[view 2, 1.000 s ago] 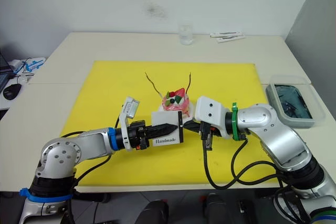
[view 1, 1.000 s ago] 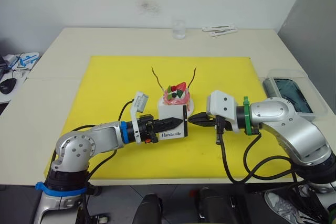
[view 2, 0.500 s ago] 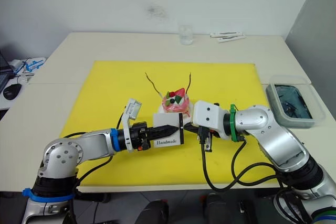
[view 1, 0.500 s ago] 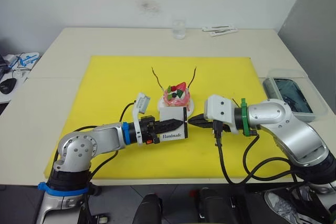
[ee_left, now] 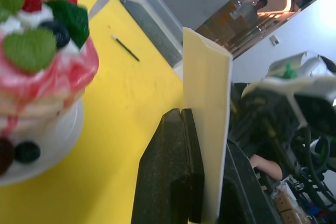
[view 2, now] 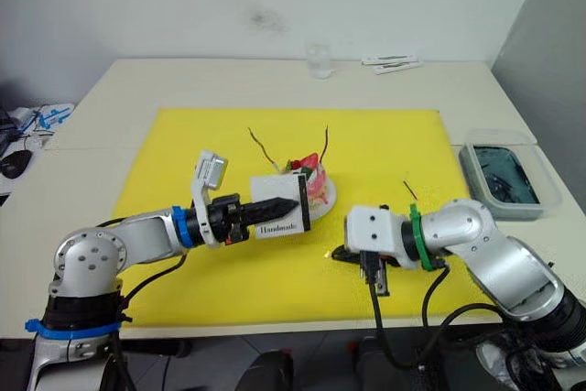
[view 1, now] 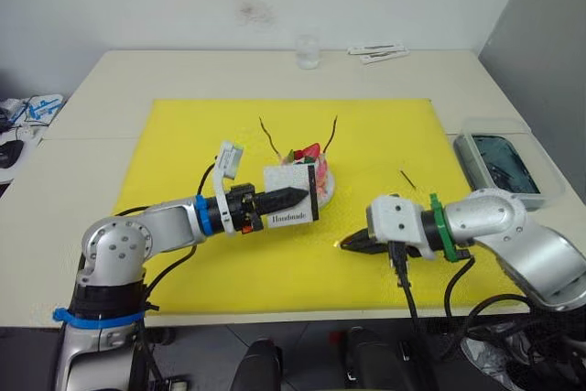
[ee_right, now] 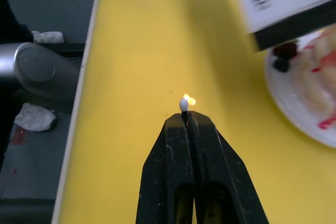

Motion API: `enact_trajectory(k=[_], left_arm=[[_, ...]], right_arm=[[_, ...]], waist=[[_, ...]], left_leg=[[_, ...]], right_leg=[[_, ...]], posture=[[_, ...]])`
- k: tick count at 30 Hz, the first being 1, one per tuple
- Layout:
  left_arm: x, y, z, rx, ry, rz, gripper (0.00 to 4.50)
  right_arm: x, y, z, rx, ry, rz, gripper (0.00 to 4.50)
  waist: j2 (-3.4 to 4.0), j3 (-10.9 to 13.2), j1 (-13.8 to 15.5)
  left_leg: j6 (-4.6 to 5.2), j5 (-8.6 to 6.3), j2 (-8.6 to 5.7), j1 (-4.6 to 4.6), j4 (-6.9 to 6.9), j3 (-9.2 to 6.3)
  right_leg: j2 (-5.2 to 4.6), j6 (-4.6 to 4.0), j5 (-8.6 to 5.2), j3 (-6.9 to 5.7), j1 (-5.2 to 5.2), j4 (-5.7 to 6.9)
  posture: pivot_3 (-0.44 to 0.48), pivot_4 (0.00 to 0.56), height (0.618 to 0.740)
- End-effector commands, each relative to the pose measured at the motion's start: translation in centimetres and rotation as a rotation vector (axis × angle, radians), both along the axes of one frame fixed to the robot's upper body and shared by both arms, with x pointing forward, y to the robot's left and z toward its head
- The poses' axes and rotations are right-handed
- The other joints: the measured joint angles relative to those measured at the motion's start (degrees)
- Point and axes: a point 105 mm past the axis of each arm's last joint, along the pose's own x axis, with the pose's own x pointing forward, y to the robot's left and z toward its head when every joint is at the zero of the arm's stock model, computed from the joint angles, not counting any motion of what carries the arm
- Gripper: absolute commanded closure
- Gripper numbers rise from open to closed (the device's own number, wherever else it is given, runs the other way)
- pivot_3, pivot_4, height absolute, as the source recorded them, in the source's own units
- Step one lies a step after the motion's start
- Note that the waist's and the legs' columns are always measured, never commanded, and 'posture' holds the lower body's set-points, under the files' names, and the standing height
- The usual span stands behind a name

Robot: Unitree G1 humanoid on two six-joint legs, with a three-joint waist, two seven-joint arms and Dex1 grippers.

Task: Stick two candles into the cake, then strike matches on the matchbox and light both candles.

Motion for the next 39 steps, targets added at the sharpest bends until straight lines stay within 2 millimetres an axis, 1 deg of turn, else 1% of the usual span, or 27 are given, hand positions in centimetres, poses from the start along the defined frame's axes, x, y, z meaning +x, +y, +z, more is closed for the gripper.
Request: enact_trajectory(k=[1, 8, 10, 12, 14, 18, 24, 31, 34, 39], left_arm=[[-0.8, 0.2, 0.6, 0.015, -0.044, -0.019, 4.5], [-1.4, 2.5, -1.0, 0.103, -0.026, 0.059, 4.5], [-1.7, 3.2, -1.6, 0.135, -0.019, 0.074, 4.5], [-2.0, 3.5, -2.1, 0.149, -0.008, 0.08, 4.5], [-2.3, 3.7, -2.6, 0.166, -0.007, 0.075, 4.5], [-2.8, 3.4, -2.9, 0.165, -0.006, 0.065, 4.5], [-3.1, 3.3, -3.1, 0.166, -0.003, 0.056, 4.5], [-3.2, 3.6, -3.6, 0.179, 0.006, 0.064, 4.5], [-3.2, 3.7, -3.6, 0.179, 0.005, 0.064, 4.5], [-3.2, 3.5, -3.7, 0.175, 0.005, 0.063, 4.5]], right_arm=[[0.3, -0.2, 1.4, 0.04, -0.023, -0.028, 4.48], [1.0, -0.5, 2.4, 0.084, -0.011, -0.076, 4.48], [1.2, -0.2, 3.0, 0.113, -0.009, -0.086, 4.48], [1.6, 0.3, 3.9, 0.151, -0.005, -0.095, 4.48], [2.1, 1.1, 5.1, 0.21, 0.011, -0.114, 4.48], [3.3, 3.1, 6.5, 0.314, 0.053, -0.159, 4.48], [4.6, 5.4, 7.0, 0.417, 0.098, -0.225, 4.48], [6.9, 7.0, 7.8, 0.523, 0.124, -0.323, 4.48], [7.7, 7.9, 8.6, 0.569, 0.139, -0.349, 4.48], [8.2, 9.0, 9.6, 0.624, 0.176, -0.365, 4.48]], waist=[[0.0, 0.0, 0.1], [0.0, 0.0, 0.1], [0.0, 0.0, 0.1], [0.01, 0.0, 0.0], [0.02, 0.0, -0.1], [0.01, 0.0, 0.0], [0.01, 0.0, 0.1], [0.03, 0.0, -0.1], [0.04, 0.0, -0.1], [0.04, 0.0, -0.1]], left_leg=[[0.0, 0.0, -0.01, -0.01, 0.0, 0.0], [0.0, 0.0, 0.0, -0.01, -0.02, 0.01], [0.0, 0.0, 0.0, 0.0, -0.02, 0.02], [0.0, 0.0, 0.01, 0.0, -0.02, 0.02], [0.0, 0.0, 0.02, 0.02, -0.03, 0.05], [0.01, 0.0, 0.04, 0.01, -0.03, -0.01], [0.01, 0.0, 0.03, -0.06, -0.04, 0.0], [0.01, 0.0, 0.05, -0.02, -0.09, 0.03], [0.01, 0.0, 0.06, -0.01, -0.09, 0.0], [0.01, 0.0, 0.06, -0.03, -0.09, 0.01]], right_leg=[[-0.01, 0.0, 0.0, 0.0, 0.0, -0.01], [-0.01, -0.01, -0.01, 0.01, -0.01, -0.03], [-0.01, -0.01, -0.01, 0.01, -0.02, -0.02], [-0.01, -0.02, -0.01, 0.01, -0.02, -0.02], [0.0, -0.02, -0.01, 0.03, -0.03, 0.01], [0.01, -0.07, 0.02, -0.03, -0.02, 0.0], [0.0, -0.1, 0.01, -0.02, -0.04, -0.03], [0.02, -0.13, 0.0, -0.01, -0.11, 0.03], [0.03, -0.13, 0.0, -0.02, -0.1, 0.06], [0.03, -0.15, 0.01, -0.02, -0.1, 0.05]], posture=[[0.0, 0.15, 0.74], [0.0, 0.15, 0.74], [0.0, 0.15, 0.74], [0.0, 0.15, 0.74], [0.0, 0.15, 0.74], [0.0, 0.15, 0.74], [0.0, 0.15, 0.74], [0.0, 0.15, 0.74], [0.0, 0.15, 0.74], [0.0, 0.15, 0.74]])
